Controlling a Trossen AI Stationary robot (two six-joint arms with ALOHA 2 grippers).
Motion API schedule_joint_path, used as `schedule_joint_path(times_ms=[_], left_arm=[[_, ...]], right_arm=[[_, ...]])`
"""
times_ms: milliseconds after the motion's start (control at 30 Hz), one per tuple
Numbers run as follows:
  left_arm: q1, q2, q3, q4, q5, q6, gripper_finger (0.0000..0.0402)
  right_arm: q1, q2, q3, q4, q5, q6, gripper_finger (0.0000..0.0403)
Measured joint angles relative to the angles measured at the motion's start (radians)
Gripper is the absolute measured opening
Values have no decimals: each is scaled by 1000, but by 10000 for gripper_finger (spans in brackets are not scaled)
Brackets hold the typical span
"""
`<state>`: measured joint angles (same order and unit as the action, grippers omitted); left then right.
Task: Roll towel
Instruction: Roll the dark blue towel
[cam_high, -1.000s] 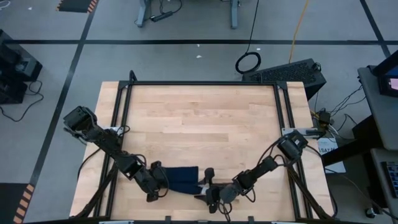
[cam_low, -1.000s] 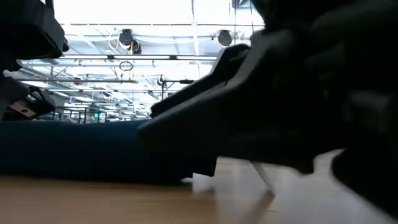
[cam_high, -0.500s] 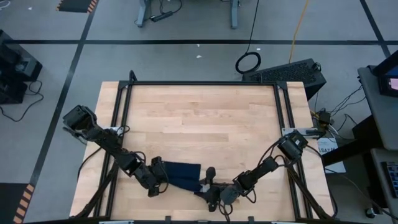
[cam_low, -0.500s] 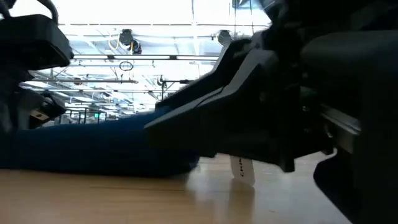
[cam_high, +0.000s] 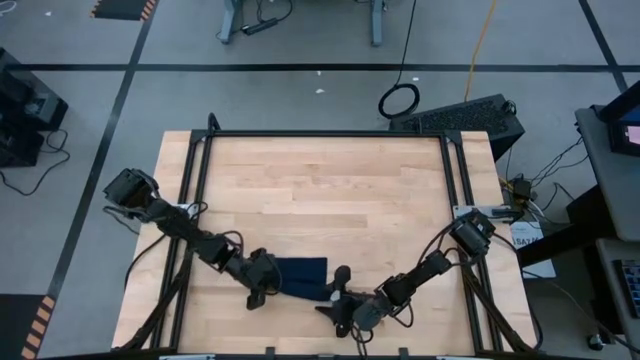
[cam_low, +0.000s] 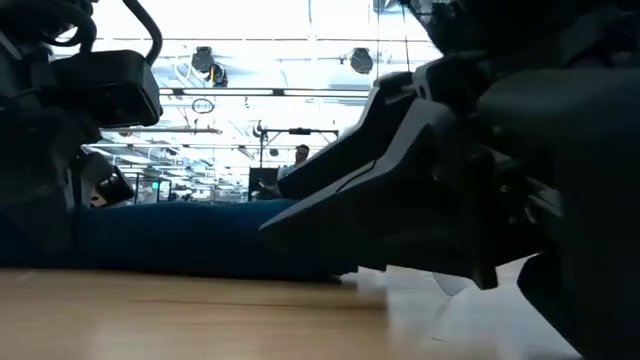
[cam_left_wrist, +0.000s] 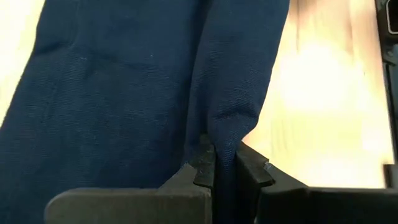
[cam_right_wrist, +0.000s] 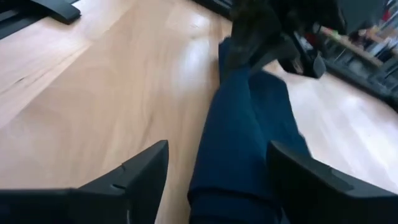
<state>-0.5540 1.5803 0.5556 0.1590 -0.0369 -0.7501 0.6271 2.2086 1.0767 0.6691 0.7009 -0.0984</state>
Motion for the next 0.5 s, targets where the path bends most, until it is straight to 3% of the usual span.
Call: schedule_joint_path(times_ms=[167, 500], left_arm=[[6, 0, 0, 7, 23, -34, 25], [5, 0, 0, 12, 36, -24, 25]], right_arm=[[-14, 0, 0, -6, -12, 18, 229], [-74, 1, 1, -85, -151, 197, 195]])
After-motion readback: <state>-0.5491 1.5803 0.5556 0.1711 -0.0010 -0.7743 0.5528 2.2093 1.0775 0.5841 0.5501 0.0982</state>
